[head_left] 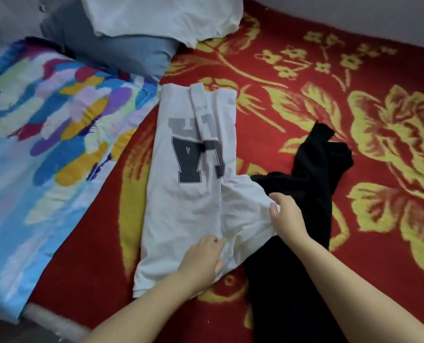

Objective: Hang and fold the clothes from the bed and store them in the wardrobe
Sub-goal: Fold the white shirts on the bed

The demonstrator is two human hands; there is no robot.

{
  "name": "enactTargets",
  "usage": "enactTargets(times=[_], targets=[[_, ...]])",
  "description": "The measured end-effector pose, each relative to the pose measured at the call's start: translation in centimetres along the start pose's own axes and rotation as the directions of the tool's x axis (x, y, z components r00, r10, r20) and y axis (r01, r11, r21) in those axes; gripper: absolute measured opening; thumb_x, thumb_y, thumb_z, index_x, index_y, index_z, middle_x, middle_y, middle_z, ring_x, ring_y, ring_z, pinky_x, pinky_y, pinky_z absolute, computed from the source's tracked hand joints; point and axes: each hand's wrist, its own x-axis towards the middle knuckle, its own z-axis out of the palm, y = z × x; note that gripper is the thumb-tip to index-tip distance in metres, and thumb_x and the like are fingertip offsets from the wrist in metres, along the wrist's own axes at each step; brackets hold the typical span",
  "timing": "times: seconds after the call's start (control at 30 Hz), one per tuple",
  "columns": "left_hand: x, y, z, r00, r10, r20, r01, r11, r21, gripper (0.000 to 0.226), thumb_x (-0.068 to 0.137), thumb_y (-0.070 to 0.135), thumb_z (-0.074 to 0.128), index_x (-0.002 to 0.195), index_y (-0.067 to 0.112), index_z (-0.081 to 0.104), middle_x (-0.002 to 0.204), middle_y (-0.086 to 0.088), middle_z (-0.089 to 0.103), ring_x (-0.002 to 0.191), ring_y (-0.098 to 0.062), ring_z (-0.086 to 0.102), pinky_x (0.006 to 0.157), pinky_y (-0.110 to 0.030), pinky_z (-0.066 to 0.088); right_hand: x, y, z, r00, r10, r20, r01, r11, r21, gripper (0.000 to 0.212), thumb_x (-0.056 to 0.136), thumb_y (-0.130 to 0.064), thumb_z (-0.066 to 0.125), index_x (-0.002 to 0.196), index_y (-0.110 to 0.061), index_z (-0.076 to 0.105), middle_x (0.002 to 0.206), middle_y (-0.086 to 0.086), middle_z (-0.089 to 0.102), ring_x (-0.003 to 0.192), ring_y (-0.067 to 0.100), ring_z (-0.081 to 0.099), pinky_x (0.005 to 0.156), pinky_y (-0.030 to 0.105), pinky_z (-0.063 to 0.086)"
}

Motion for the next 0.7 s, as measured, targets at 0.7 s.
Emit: enactTargets(times=[0.7], targets=[[1.4,1.3,2.7,0.994,0.049,-0.102,-0.066,0.983,-0.169,0.035,0.088,0.019,0.044,0.12,0.015,0.055,0.111,-0.002,0.057,0.1,-0.021,0.055,0.083,-0.028,0.038,2.9,3.6,0.5,0.957,0.272,0.103,-0.232,0.928,-0.293,0.058,0.092,-0.053,0.048,0.136,-0.015,0.045,0.131,0.009,0.05,0.122,0.029,0.046,0.098,0.046,0.038]])
